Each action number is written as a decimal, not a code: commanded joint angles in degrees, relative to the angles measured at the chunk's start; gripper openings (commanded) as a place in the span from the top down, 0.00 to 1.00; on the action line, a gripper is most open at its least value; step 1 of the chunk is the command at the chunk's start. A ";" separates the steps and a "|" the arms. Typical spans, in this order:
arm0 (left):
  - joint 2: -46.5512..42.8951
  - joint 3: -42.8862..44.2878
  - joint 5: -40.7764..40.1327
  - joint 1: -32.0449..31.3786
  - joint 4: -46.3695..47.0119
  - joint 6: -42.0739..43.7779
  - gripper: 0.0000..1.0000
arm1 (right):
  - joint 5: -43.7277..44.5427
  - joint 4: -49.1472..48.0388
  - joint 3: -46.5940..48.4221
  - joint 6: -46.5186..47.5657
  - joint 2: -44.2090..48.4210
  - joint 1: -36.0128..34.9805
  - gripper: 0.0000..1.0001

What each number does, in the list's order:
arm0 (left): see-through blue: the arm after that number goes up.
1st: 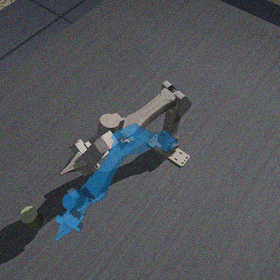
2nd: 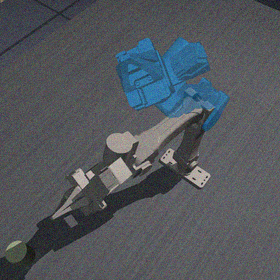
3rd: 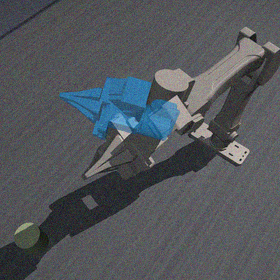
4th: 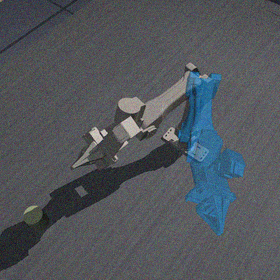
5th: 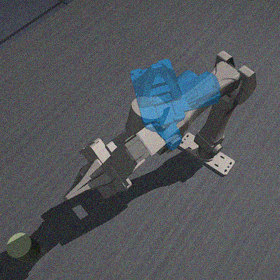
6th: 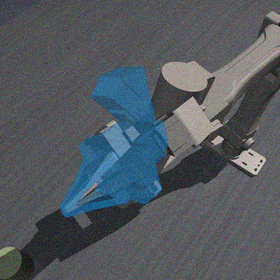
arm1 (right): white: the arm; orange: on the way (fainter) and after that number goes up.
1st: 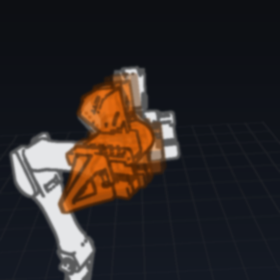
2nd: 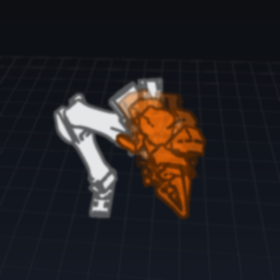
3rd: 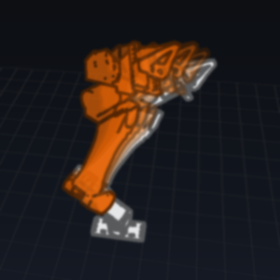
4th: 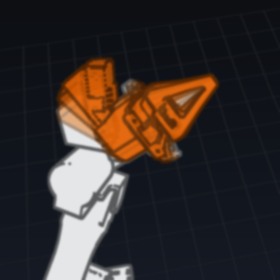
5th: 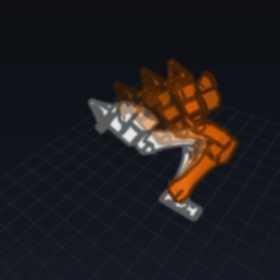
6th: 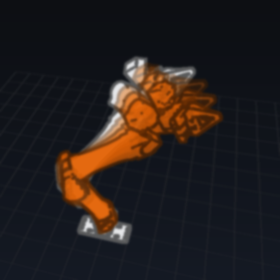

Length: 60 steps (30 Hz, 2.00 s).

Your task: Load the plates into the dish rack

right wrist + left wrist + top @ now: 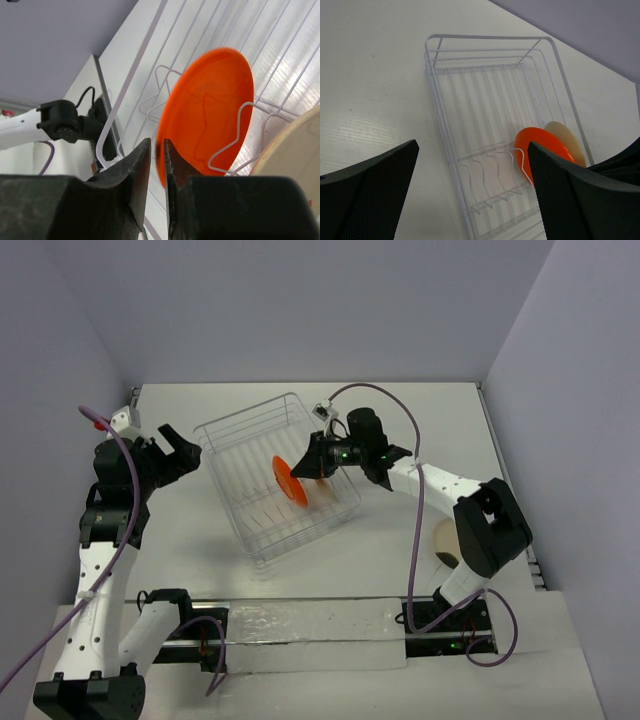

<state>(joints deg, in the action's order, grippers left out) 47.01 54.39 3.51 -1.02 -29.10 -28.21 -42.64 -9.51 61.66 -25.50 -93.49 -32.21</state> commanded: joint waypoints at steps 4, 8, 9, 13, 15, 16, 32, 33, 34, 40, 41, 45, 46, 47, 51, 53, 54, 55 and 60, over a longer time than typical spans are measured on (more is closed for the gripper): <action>0.02 0.64 0.87 0.48 0.71 0.52 0.01 | 0.48 -0.88 -0.91 3.57 3.72 -0.37 0.62; 0.11 0.80 0.80 0.40 0.63 0.52 0.01 | 3.46 4.19 1.81 7.40 8.73 -0.66 0.58; 0.10 0.73 0.87 0.40 0.63 0.52 0.01 | 3.96 5.68 2.31 7.83 9.71 -0.66 0.56; -0.16 0.72 0.80 0.40 0.54 0.52 0.01 | 9.15 12.30 5.04 10.99 16.23 -0.66 0.41; -0.42 0.72 0.84 0.44 0.63 0.52 0.01 | 16.03 15.81 5.44 11.22 20.37 -0.62 0.23; -0.59 0.72 0.88 0.49 0.63 0.52 0.01 | 20.69 17.76 5.48 11.01 22.96 -0.58 0.13; -1.83 0.46 1.94 0.57 0.80 0.08 0.01 | 78.65 54.32 -11.74 -15.69 49.20 4.56 0.00; -1.63 0.58 1.66 0.58 0.64 0.04 0.01 | 79.61 59.95 -11.09 -17.39 46.18 5.46 0.00; -1.40 0.71 1.34 0.58 0.46 0.00 0.01 | 80.57 66.17 -10.45 -19.16 43.01 6.41 0.00; -1.69 0.71 2.20 0.58 0.39 -0.16 0.01 | 82.70 71.11 -10.45 -24.36 31.87 8.30 0.00; -2.09 0.54 2.38 0.58 0.61 -0.12 0.01 | 82.83 71.59 -10.49 -25.06 30.63 8.96 0.00; -2.45 0.71 1.15 0.58 0.35 -0.18 0.01 | 83.25 75.51 -9.81 -27.42 23.47 10.58 0.00; -2.45 0.72 1.16 0.58 0.19 -0.18 0.01 | 83.16 75.53 -9.79 -27.30 23.21 10.59 0.00; -2.45 0.80 1.24 0.58 0.19 -0.18 0.01 | 82.19 75.69 -9.54 -26.11 20.57 10.59 0.00; -2.50 0.67 1.59 0.58 0.27 -0.18 0.01 | 81.62 76.04 -9.06 -25.70 13.30 10.58 0.00; -2.47 0.67 1.52 0.58 0.32 -0.16 0.01 | 81.84 75.62 -8.89 -25.56 11.60 10.59 0.00; -2.52 0.77 1.38 0.58 0.22 -0.11 0.01 | 81.65 75.10 -8.98 -25.19 10.89 10.59 0.00; -2.59 0.80 1.33 0.58 0.19 -0.09 0.01 | 81.52 74.57 -9.13 -24.82 10.34 10.59 0.00; -2.71 0.80 0.89 0.58 0.10 -0.18 0.01 | 82.12 73.93 -9.46 -25.04 6.61 10.59 0.00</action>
<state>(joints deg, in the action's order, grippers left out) 44.99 54.39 4.78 -0.99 -29.47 -28.25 36.65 63.94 50.68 -49.37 -84.86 -21.85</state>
